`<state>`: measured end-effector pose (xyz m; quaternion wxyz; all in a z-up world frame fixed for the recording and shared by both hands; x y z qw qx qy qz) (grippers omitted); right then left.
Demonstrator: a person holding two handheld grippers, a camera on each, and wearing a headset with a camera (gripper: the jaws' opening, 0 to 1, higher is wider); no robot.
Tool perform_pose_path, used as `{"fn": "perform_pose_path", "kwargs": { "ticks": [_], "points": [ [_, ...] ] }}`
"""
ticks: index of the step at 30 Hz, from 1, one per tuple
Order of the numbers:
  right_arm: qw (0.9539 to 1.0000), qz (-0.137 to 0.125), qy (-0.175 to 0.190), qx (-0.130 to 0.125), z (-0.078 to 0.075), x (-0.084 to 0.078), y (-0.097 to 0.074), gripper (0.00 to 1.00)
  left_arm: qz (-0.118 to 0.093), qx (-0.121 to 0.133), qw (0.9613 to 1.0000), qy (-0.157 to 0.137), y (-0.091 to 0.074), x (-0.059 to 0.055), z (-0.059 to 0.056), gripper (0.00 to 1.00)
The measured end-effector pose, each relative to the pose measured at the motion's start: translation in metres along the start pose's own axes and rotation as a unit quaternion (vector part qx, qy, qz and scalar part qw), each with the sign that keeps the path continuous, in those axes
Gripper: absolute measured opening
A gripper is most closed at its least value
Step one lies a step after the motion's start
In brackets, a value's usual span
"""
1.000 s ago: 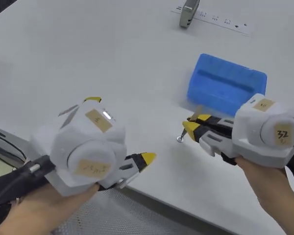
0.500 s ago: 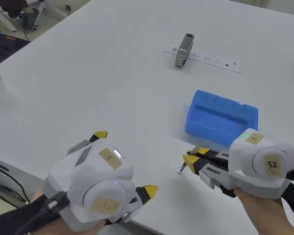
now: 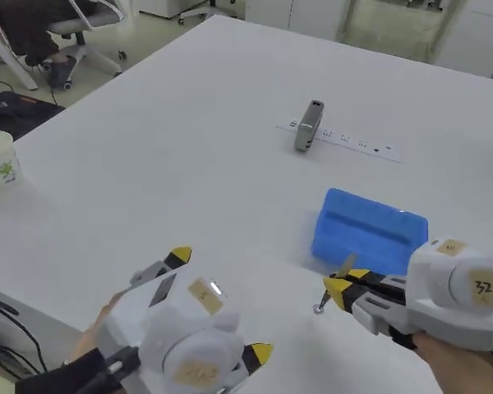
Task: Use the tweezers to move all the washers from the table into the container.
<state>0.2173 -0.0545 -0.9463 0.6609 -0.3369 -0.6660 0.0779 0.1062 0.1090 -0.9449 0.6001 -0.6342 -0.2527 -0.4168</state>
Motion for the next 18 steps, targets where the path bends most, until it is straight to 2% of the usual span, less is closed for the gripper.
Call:
{"fn": "perform_pose_path", "kwargs": {
  "ticks": [7, 11, 18],
  "points": [
    [0.9998, -0.006, -0.016, -0.006, -0.001, 0.015, -0.009, 0.01, -0.016, 0.01, 0.9998, 0.002, -0.003, 0.003, 0.002, 0.9],
    [0.9996, -0.005, -0.026, -0.01, -0.003, 0.021, -0.011, 0.01, -0.022, 0.007, 0.9997, 0.002, -0.003, 0.004, 0.002, 0.89],
    [0.9995, -0.009, -0.02, -0.02, -0.012, 0.027, -0.016, 0.01, -0.018, 0.007, 0.9998, 0.008, -0.002, 0.003, 0.001, 0.9]
  ]
}}
Point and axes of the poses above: the centre of the closed fingertips' face, and the gripper's own axes: y roughly forward along the fingers, z roughly to its left, x roughly out of its top, the point moved 8 cm from there along -y, roughly backward along the fingers, and after that the axes turned 12 degrees about -y, right-handed, at the moved point
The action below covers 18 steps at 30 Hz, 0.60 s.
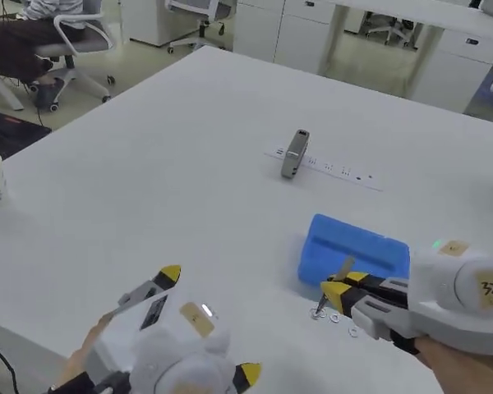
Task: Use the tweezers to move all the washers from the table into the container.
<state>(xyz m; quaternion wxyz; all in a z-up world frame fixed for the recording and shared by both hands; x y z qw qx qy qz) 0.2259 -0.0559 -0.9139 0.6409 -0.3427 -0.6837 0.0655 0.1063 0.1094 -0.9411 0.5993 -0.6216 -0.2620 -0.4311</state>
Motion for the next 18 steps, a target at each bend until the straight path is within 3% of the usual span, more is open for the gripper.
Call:
{"fn": "perform_pose_path", "kwargs": {
  "ticks": [18],
  "points": [
    [0.9999, -0.005, 0.007, -0.014, -0.029, 0.016, 0.004, 0.02, -0.002, -0.008, 0.9999, -0.011, 0.0, 0.001, -0.002, 0.94]
  ]
}}
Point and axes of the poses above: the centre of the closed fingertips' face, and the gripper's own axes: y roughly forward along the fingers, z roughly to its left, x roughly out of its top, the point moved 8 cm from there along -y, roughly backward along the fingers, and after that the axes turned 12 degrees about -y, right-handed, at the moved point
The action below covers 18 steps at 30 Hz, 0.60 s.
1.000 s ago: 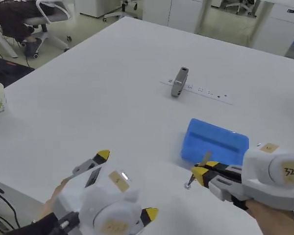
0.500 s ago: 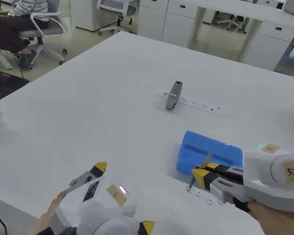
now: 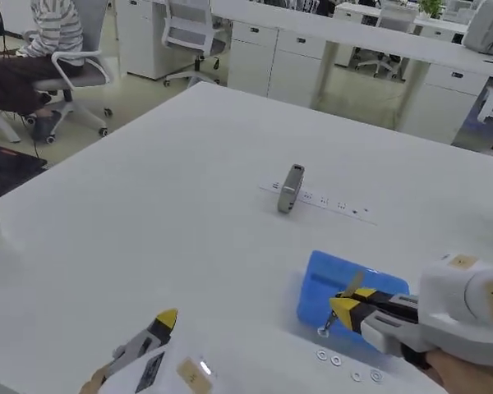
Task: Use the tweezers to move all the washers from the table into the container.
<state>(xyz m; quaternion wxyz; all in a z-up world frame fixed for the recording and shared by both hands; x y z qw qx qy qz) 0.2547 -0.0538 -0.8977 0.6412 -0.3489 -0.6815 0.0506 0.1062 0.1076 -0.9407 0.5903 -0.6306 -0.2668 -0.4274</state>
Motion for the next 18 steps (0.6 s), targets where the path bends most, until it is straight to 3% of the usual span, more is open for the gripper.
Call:
{"fn": "perform_pose_path", "kwargs": {
  "ticks": [8, 18],
  "points": [
    [0.9999, -0.002, -0.003, -0.014, -0.017, 0.008, 0.007, 0.02, 0.004, 0.0, 1.0, 0.0, 0.001, -0.001, 0.0, 0.94],
    [0.9995, -0.002, -0.01, -0.03, -0.038, 0.009, 0.027, 0.02, 0.016, 0.005, 0.9998, 0.005, 0.003, -0.004, 0.001, 0.94]
  ]
}}
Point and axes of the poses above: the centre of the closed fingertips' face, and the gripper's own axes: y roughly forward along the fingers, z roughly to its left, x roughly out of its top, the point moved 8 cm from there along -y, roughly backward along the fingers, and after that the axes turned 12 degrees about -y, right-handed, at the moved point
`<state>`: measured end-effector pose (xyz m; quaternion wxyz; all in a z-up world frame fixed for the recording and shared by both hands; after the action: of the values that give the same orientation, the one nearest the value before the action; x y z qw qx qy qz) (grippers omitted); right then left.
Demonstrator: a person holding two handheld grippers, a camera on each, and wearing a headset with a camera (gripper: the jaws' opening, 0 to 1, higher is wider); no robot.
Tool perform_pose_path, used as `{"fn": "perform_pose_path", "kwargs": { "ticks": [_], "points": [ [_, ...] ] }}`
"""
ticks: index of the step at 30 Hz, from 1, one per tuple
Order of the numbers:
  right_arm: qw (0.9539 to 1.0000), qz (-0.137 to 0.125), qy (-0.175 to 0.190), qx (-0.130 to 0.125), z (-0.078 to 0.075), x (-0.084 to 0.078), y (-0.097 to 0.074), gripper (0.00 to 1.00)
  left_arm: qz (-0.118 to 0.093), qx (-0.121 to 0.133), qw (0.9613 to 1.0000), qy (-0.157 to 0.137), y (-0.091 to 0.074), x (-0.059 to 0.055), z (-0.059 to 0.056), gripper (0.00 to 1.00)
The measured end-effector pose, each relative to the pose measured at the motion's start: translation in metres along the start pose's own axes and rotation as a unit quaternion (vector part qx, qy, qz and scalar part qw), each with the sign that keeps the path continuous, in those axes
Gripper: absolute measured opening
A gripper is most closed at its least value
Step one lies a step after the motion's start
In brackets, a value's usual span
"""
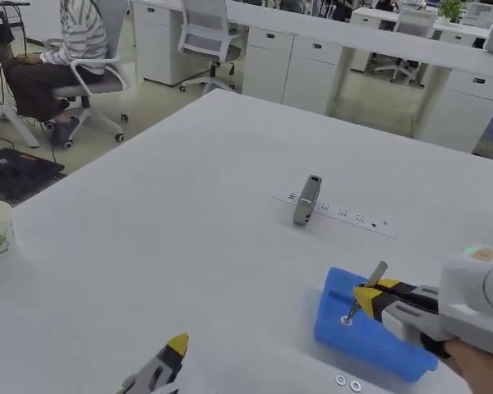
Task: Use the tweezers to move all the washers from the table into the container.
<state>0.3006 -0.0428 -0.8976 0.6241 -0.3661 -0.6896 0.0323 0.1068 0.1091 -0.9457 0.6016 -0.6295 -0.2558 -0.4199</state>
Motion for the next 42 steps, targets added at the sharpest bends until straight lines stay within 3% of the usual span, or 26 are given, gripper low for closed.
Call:
{"fn": "perform_pose_path", "kwargs": {
  "ticks": [5, 18, 26, 42],
  "points": [
    [0.9997, 0.011, -0.016, -0.013, -0.007, -0.004, 0.011, 0.02, 0.006, -0.001, 1.0, -0.001, 0.002, -0.001, 0.0, 0.94],
    [0.9986, 0.034, -0.01, -0.038, -0.024, -0.021, 0.038, 0.02, 0.012, 0.001, 0.9999, -0.004, 0.002, 0.0, 0.002, 0.94],
    [0.9982, 0.045, -0.007, -0.04, -0.022, -0.029, 0.052, 0.02, 0.02, 0.001, 0.9998, -0.001, 0.002, -0.002, 0.002, 0.93],
    [0.9978, 0.054, -0.003, -0.037, -0.019, -0.039, 0.063, 0.02, 0.025, 0.003, 0.9997, 0.006, 0.003, -0.003, 0.002, 0.92]
  ]
}}
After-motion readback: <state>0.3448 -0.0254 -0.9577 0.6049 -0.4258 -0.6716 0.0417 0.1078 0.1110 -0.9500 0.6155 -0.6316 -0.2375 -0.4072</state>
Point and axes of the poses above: the centre of the closed fingertips' face, and the gripper's own axes: y roughly forward along the fingers, z roughly to its left, x roughly out of its top, the point moved 8 cm from there along -y, roughly backward along the fingers, and after that the axes turned 12 degrees about -y, right-handed, at the moved point
